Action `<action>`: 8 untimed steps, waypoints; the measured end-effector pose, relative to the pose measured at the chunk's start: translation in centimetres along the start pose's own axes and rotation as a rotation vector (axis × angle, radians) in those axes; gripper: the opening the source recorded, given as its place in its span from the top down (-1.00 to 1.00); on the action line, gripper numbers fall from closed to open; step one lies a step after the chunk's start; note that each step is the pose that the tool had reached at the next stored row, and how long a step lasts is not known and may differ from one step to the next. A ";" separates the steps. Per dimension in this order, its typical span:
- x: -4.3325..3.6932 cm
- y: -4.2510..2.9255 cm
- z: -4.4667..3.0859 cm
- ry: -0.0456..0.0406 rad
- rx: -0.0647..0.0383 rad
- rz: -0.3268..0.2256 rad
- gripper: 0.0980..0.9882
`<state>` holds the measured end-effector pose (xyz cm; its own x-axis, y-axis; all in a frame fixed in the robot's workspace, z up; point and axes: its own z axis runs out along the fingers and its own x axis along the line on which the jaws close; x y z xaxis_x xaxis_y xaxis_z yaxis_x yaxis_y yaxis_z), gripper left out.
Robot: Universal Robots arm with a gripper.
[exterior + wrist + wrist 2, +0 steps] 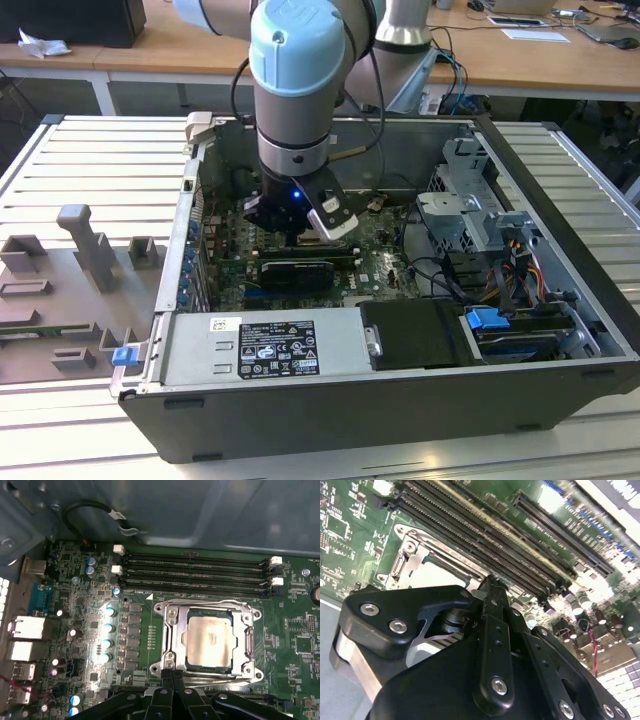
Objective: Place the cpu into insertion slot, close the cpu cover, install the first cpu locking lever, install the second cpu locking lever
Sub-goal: 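Install the second cpu locking lever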
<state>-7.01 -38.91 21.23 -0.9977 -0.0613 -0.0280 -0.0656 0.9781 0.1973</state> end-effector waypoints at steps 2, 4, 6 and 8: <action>0.20 -0.21 -0.05 0.0000 -0.002 0.000 0.98; 0.34 -0.29 -0.07 -0.0002 -0.004 0.000 0.98; 0.44 -0.33 0.07 -0.0008 -0.016 -0.001 0.98; 0.46 -0.37 0.29 -0.0012 -0.025 -0.003 0.98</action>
<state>-7.45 -39.24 20.86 -0.9975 -0.0635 -0.0297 -0.0685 0.9727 0.2219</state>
